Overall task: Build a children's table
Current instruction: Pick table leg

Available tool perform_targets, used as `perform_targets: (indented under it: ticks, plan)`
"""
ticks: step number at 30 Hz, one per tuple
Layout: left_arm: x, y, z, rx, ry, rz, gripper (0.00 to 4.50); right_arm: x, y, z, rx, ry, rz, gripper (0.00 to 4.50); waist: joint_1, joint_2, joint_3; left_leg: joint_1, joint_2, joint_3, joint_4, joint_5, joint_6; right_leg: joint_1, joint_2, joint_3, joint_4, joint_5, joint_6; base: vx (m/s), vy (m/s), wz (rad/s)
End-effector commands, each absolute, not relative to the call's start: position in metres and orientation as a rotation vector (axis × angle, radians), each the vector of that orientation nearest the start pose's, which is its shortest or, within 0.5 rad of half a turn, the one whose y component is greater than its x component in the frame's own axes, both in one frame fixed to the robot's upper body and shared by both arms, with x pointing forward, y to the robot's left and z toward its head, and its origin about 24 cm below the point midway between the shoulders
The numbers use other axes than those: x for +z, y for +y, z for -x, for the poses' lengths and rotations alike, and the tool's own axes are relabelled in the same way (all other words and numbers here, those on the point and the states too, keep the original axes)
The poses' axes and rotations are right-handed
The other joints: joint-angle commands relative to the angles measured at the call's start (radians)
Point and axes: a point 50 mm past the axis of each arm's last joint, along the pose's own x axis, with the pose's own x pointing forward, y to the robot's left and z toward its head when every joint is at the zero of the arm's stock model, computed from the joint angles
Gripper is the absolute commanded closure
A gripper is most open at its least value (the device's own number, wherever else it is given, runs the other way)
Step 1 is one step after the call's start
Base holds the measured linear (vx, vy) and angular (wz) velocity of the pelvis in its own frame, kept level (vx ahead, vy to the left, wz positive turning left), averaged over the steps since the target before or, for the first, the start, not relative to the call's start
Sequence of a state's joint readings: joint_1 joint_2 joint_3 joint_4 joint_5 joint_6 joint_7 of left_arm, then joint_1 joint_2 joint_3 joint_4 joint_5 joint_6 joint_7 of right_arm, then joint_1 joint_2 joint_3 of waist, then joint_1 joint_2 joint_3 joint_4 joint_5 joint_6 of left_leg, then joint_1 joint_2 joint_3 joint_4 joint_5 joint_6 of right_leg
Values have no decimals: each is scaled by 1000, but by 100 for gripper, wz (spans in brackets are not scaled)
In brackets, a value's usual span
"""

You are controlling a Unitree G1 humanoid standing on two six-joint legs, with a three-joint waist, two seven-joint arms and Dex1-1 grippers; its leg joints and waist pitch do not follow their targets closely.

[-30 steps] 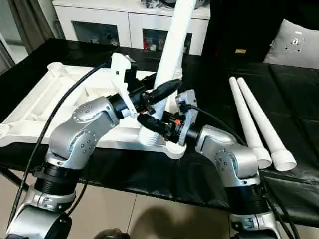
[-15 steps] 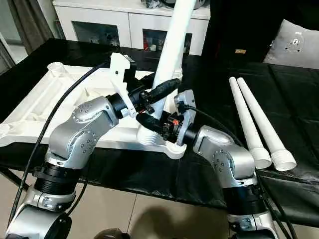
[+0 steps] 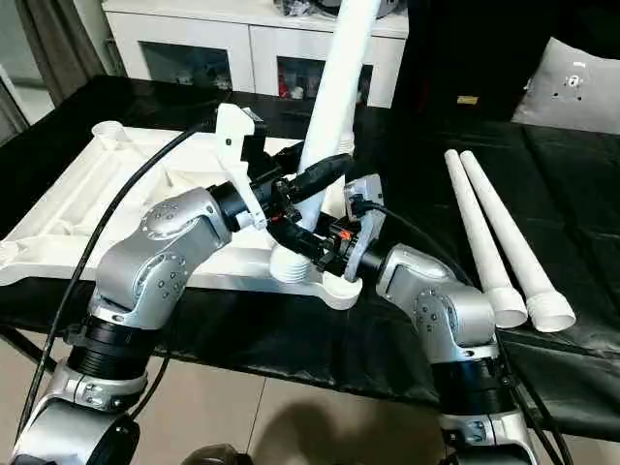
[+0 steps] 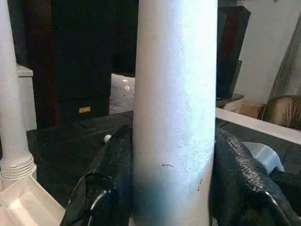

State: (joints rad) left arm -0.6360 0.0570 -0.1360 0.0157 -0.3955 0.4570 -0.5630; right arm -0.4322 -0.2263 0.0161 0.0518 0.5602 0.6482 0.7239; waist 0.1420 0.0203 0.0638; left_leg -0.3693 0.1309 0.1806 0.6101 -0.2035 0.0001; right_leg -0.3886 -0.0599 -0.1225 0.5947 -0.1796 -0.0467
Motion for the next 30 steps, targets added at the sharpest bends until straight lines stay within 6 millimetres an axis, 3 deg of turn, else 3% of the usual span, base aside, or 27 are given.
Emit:
perform_targets:
  ticks: [1,11,14,16,19,20,23,26,30]
  plan:
    - [182,36,-310,-1052,-146,144,265,113,-117,-305,962,187,-340,184,-1,-15,-80,8,114,-50,-64,-49,55,58,-131,82,-68,-209,-113,0,0,0]
    - [178,35,-309,-1049,-110,148,265,109,-118,-305,950,196,-364,247,-1,-14,-80,8,114,-49,-64,-51,53,58,-132,82,-68,-210,-118,0,0,0]
    - [179,33,-307,-1081,-83,244,195,108,-121,-308,912,195,-353,252,-2,-14,-80,7,114,-49,-63,-49,53,58,-132,82,-67,-201,-124,0,0,0]
    - [184,31,-303,-1122,-99,279,193,107,-122,-309,899,190,-347,255,0,-14,-81,7,113,-48,-62,-46,49,58,-134,82,-66,-199,-133,0,0,0]
    - [188,29,-296,-1180,-119,319,153,106,-123,-310,891,180,-349,256,0,-15,-80,6,114,-49,-63,-49,56,59,-133,82,-67,-206,-129,0,0,0]
    - [188,27,-292,-1217,-119,333,153,106,-124,-310,885,182,-349,256,0,-9,-80,7,115,-50,-63,-50,54,58,-133,82,-67,-208,-128,0,0,0]
    - [188,23,-285,-1263,-112,351,146,104,-125,-309,876,196,-356,258,0,-9,-80,10,114,-47,-63,-48,47,56,-131,83,-69,-206,-134,0,0,0]
    - [187,24,-286,-1262,-94,398,105,105,-127,-309,868,186,-358,261,-1,-12,-78,5,112,-46,-63,-55,51,60,-131,82,-72,-224,-128,0,0,0]
    - [191,29,-290,-1230,-118,478,105,106,-133,-311,833,144,-355,261,-4,-19,-76,3,108,-46,-63,-63,51,63,-131,81,-77,-258,-113,0,0,0]
